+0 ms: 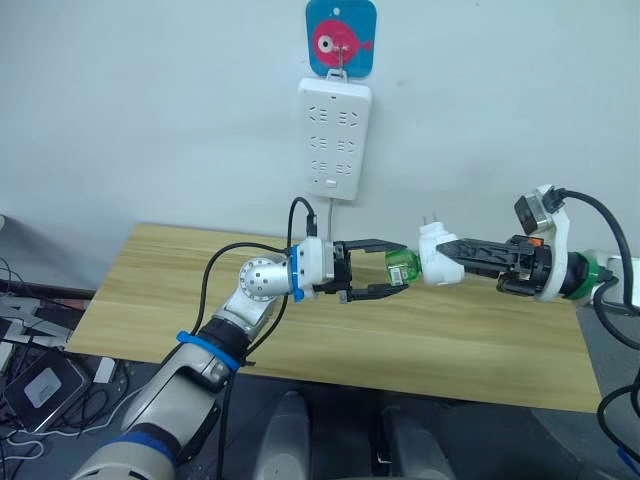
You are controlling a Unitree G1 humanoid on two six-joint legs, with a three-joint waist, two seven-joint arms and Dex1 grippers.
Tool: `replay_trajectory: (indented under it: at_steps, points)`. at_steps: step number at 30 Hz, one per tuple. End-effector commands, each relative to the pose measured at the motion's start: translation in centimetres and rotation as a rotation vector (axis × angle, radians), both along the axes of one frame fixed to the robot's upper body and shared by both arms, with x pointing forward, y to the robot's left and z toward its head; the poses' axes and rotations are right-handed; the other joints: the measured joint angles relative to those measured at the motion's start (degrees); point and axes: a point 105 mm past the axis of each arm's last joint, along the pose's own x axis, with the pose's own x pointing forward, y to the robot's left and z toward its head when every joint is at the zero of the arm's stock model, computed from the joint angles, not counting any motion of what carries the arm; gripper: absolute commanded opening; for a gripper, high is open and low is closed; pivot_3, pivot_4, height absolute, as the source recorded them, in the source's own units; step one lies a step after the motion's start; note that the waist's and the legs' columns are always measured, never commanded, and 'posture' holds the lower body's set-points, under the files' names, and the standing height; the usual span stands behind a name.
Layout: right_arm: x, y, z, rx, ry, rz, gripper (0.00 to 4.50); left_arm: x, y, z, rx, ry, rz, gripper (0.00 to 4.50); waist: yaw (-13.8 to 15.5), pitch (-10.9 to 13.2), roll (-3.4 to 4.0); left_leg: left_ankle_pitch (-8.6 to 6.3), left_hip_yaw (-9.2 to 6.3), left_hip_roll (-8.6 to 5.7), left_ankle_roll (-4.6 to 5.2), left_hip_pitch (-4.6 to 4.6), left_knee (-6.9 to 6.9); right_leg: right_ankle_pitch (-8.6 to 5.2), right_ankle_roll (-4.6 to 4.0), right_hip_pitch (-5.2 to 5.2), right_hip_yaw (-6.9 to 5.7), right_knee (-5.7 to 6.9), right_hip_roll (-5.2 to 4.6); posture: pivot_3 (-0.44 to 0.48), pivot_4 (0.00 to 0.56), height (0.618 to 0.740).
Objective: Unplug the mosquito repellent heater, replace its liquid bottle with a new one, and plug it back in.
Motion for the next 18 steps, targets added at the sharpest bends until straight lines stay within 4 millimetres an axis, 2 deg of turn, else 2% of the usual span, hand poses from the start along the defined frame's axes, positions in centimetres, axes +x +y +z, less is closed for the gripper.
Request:
replay_trajectory:
  at_steps: [1, 2, 4, 7, 9, 14, 18]
  points:
    - [-2.2, 0.7, 0.0, -0.042, 0.003, 0.122, 3.00, -1.0, 1.3, 4.4, -0.052, 0.641, -0.177, 2.36, -0.5, 0.0, 0.03, 0.00, -0.12, -0.04, 0.01, 0.06, 0.01, -0.04, -0.01, 0.06, -0.09, 0.06, 0.00, 0.192, 0.222, 0.740]
    - [-2.4, 0.8, 0.1, -0.043, 0.001, 0.136, 3.00, -1.4, 1.7, 4.8, -0.042, 0.763, -0.231, 2.36, -0.9, 0.0, 0.04, 0.01, -0.17, -0.03, 0.01, 0.11, 0.02, -0.14, 0.12, 0.09, -0.13, 0.09, 0.05, 0.192, 0.222, 0.740]
    - [-2.6, 1.1, 0.2, -0.047, -0.007, 0.156, 3.00, -0.9, 2.5, 4.4, -0.042, 1.076, -0.331, 2.36, -1.6, 0.0, 0.04, 0.04, -0.29, -0.05, 0.07, 0.13, 0.02, -0.23, 0.25, 0.10, -0.24, 0.16, 0.07, 0.197, 0.222, 0.740]
    - [-2.4, 1.3, 0.3, -0.047, -0.011, 0.153, 3.00, -0.2, 2.9, 2.7, -0.044, 1.304, -0.361, 2.36, -2.3, 0.0, 0.01, 0.12, -0.33, -0.07, 0.20, 0.16, 0.02, -0.25, 0.24, 0.13, -0.28, 0.16, 0.09, 0.195, 0.226, 0.740]
    - [-2.1, 1.2, 0.3, -0.047, -0.011, 0.140, 3.00, -0.4, 3.1, 1.8, -0.016, 1.370, -0.377, 2.36, -2.7, 0.0, 0.01, 0.14, -0.28, -0.09, 0.23, 0.16, 0.01, -0.25, 0.22, 0.11, -0.22, 0.16, 0.10, 0.183, 0.231, 0.740]
    - [-1.9, 1.1, 0.2, -0.048, -0.011, 0.120, 3.00, -0.8, 2.9, 1.8, -0.012, 1.357, -0.373, 2.36, -3.1, 0.0, 0.00, 0.14, -0.29, -0.09, 0.24, 0.14, -0.04, -0.32, 0.11, 0.08, -0.22, 0.17, 0.11, 0.183, 0.231, 0.740]
    - [-1.7, 1.1, 0.0, -0.043, -0.011, 0.103, 3.00, -1.0, 2.8, 1.6, -0.020, 1.368, -0.370, 3.60, -3.2, 0.0, 0.00, 0.14, -0.29, -0.08, 0.24, 0.14, -0.05, -0.32, 0.10, 0.08, -0.22, 0.17, 0.10, 0.178, 0.232, 0.740]
